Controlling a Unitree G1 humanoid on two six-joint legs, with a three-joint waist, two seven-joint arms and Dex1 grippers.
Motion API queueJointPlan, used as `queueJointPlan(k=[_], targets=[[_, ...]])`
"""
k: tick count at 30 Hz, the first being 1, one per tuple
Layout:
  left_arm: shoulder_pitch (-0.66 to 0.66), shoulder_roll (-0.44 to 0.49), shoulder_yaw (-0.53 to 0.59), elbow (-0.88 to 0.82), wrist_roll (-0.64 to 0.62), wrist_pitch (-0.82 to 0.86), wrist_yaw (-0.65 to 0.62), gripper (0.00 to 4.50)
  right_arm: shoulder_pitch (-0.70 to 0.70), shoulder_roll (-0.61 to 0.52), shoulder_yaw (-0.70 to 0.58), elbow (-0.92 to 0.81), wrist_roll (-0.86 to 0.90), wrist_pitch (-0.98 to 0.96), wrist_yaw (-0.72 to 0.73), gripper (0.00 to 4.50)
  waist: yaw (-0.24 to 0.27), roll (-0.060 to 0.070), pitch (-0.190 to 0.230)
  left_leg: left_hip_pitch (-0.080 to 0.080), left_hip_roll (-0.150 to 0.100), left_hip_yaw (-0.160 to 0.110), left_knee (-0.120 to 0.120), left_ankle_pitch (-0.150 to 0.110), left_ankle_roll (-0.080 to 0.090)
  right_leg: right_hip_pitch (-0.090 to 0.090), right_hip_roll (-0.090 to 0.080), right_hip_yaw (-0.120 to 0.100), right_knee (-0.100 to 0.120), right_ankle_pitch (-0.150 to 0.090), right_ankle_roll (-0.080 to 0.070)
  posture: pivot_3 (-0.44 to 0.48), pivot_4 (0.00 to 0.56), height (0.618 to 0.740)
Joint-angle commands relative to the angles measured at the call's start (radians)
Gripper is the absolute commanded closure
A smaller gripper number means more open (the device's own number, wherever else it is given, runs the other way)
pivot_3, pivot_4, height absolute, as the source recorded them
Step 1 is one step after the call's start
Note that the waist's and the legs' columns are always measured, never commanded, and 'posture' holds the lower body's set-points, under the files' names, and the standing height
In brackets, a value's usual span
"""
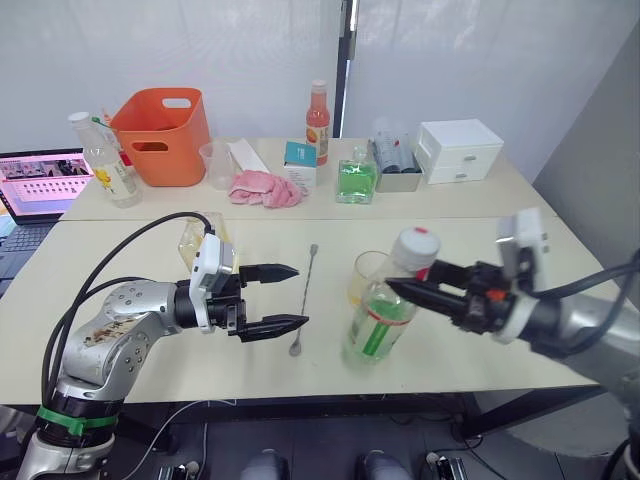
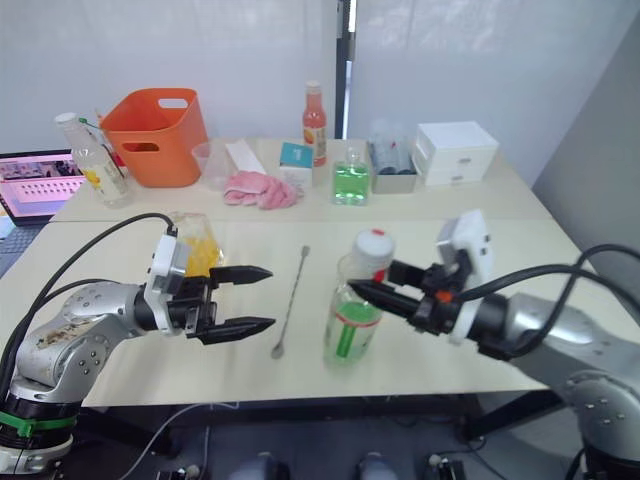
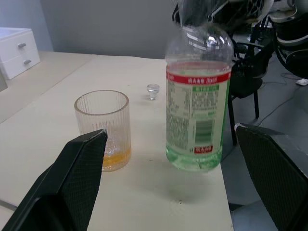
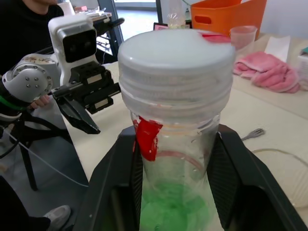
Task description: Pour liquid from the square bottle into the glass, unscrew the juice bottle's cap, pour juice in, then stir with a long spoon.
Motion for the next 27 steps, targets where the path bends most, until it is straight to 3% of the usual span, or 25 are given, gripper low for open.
queueJointPlan(k=[1,13,21,23,27], targets=[[-0.011,0.006,-0.002,-0.005,0.028,-0.051,-0.022,0.00,0.009,0.017,0.042,-0.051,-0.097,-0.081,-0.001,3.16,0.002,0.000,0.000,0.000,0.000,0.000,0.000,0.000,0.000,0.000,0.000,0.000,0.000,0.000,0.000,0.000,0.150,0.715],[-0.016,0.000,-0.014,0.002,0.053,-0.077,-0.045,0.00,0.109,0.048,0.191,-0.033,-0.392,-0.229,0.063,3.16,0.007,0.000,0.000,0.000,0.000,0.000,0.000,0.000,0.000,0.000,0.000,0.000,0.000,0.000,0.000,0.000,0.150,0.715],[-0.017,-0.001,-0.012,0.004,0.055,-0.078,-0.046,0.00,0.158,0.073,0.216,-0.003,-0.464,-0.263,0.087,3.20,0.004,0.000,0.000,0.002,0.000,0.000,0.000,0.000,0.000,0.001,0.001,0.000,0.001,0.000,0.000,0.000,0.150,0.715],[-0.017,-0.001,-0.011,0.005,0.055,-0.078,-0.046,0.00,0.163,0.072,0.207,0.007,-0.457,-0.255,0.091,2.15,0.005,0.000,0.000,0.002,0.000,0.000,0.000,0.000,0.000,0.002,0.001,0.000,0.001,0.000,0.000,0.000,0.150,0.715],[-0.017,-0.001,-0.009,0.005,0.055,-0.079,-0.046,0.00,0.164,0.073,0.196,0.017,-0.440,-0.248,0.102,0.81,0.007,0.000,0.000,0.002,0.000,0.000,0.000,0.000,0.000,0.002,0.000,0.000,0.001,0.000,0.000,0.000,0.150,0.715]])
